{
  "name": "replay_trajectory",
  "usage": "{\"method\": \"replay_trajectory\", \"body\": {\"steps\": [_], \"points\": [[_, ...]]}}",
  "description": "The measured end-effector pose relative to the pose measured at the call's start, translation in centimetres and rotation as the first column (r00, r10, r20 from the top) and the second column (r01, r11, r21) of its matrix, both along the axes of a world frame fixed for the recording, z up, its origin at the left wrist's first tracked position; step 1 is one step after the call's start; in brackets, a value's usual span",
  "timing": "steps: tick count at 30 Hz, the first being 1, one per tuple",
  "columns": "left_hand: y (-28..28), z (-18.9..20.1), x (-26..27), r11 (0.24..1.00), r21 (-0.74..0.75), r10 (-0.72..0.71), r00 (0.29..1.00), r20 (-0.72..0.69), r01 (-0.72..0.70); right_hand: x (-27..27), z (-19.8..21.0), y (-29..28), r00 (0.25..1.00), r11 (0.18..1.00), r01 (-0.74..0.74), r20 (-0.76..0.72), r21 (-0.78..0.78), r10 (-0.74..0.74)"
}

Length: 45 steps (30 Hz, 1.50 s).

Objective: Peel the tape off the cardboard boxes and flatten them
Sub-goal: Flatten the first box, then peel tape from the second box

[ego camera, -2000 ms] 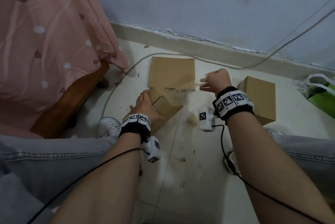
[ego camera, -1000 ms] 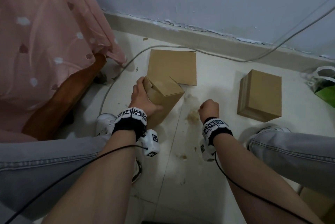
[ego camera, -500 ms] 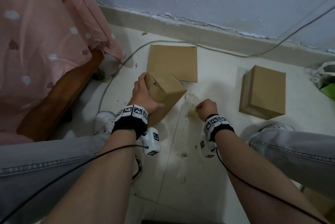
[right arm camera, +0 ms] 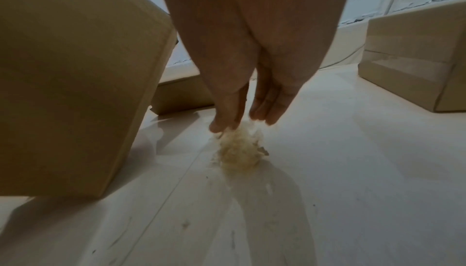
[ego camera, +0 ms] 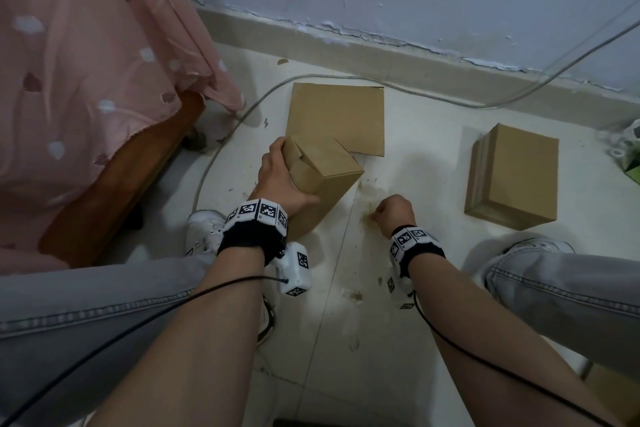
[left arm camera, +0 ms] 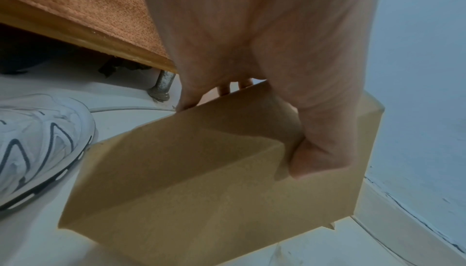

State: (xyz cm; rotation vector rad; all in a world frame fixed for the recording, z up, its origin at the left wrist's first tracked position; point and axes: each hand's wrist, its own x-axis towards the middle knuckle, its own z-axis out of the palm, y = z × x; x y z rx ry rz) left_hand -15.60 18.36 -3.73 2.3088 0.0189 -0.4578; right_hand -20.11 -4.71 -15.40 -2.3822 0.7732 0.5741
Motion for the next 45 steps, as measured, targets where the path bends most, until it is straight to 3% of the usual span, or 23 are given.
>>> {"method": "replay_trajectory", "body": {"steps": [4,13,16,20,27,30,34,45], "points": [[-0.1,0.0,0.0,1.0,0.013,-0.009,1.0,-0.004,0.009,0.1,0.5,0.5,0.999,0.995,0.037,0.008,0.092,-0.038],[0.0,-0.1,0.0,1.0,0.013,-0.006,1.0,-0.001,0.006,0.4,1.1,-1.3,0.99,0.996,0.086,0.114,0.013,-0.087],[-0.1,-0.1,0.1,1.0,0.017,-0.005,1.0,-0.001,0.005,0.0,1.3,-1.1,0.969,0.986,0.146,0.189,0.076,-0.158],[-0.1,-0.1,0.1,1.0,0.013,-0.005,1.0,0.0,0.005,0.5,1.8,-0.9,0.99,0.995,0.098,0.099,-0.005,-0.097],[-0.1,-0.1,0.1,1.0,0.004,0.0,1.0,-0.004,0.0,0.4,1.3,-0.4,0.985,0.987,0.158,0.07,-0.015,-0.157],[-0.2,-0.1,0.1,1.0,0.0,-0.001,1.0,-0.004,0.001,0.2,1.0,-1.2,0.982,0.987,0.158,0.109,-0.013,-0.156],[-0.2,-0.1,0.1,1.0,0.006,0.0,1.0,0.001,0.0,-0.5,0.8,-1.9,0.942,0.962,0.267,0.193,0.06,-0.273],[-0.2,-0.1,0.2,1.0,0.008,-0.004,1.0,0.001,0.004,-0.3,0.7,-1.5,0.962,0.973,0.226,0.15,0.042,-0.23]]}}
